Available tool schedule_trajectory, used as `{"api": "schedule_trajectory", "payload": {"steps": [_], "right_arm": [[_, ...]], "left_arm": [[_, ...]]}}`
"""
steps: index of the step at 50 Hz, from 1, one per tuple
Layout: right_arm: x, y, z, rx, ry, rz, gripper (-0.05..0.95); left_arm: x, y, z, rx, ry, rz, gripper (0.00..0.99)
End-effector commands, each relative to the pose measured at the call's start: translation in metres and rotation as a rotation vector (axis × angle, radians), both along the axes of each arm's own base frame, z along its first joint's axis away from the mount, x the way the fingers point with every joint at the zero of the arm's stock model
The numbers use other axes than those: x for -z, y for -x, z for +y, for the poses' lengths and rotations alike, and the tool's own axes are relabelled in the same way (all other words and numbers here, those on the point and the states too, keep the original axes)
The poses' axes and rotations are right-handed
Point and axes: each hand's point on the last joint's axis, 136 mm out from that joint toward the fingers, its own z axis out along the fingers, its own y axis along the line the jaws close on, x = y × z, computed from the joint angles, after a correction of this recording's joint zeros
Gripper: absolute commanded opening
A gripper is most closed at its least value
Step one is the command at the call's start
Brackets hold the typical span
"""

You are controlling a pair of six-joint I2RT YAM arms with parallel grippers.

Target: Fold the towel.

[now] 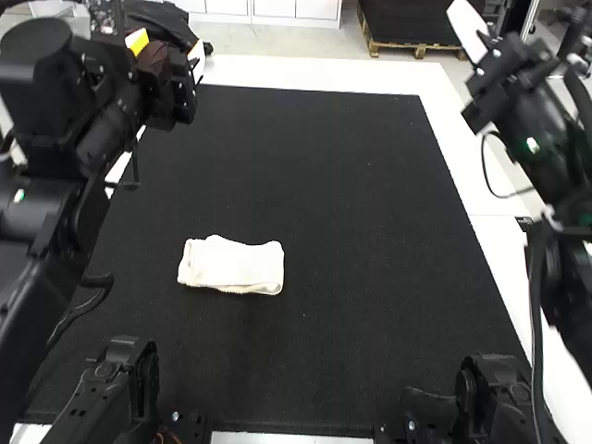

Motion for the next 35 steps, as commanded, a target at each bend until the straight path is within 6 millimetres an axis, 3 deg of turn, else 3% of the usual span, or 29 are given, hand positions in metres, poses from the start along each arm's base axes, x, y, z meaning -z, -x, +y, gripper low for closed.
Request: {"api": "schedule_trajectory", "payload": {"steps": [1, 14, 26, 28, 30, 32, 35], "right_arm": [[-0.008, 0.03, -0.007, 0.015, -0.019, -0.078, -0.02], [-0.025, 0.086, -0.021, 0.084, -0.07, -0.251, -0.02], [-0.026, 0.089, -0.039, 0.188, -0.136, -0.278, 0.0], [-0.027, 0.088, -0.042, 0.207, -0.143, -0.282, 0.09], [-0.027, 0.085, -0.047, 0.24, -0.154, -0.286, 0.27], [-0.027, 0.081, -0.054, 0.286, -0.173, -0.287, 0.57], [-0.024, 0.075, -0.059, 0.339, -0.165, -0.285, 0.9]], "left_arm": [[-0.01, 0.018, -0.003, 0.022, 0.026, -0.062, 0.957], [-0.033, 0.061, -0.002, 0.036, 0.077, -0.22, 0.957], [-0.046, 0.097, 0.012, -0.032, 0.101, -0.396, 0.959], [-0.045, 0.099, 0.015, -0.046, 0.11, -0.412, 0.959], [-0.046, 0.099, 0.019, -0.066, 0.118, -0.42, 0.959], [-0.046, 0.098, 0.021, -0.08, 0.123, -0.427, 0.959], [-0.05, 0.1, 0.027, -0.128, 0.094, -0.458, 0.959]]}}
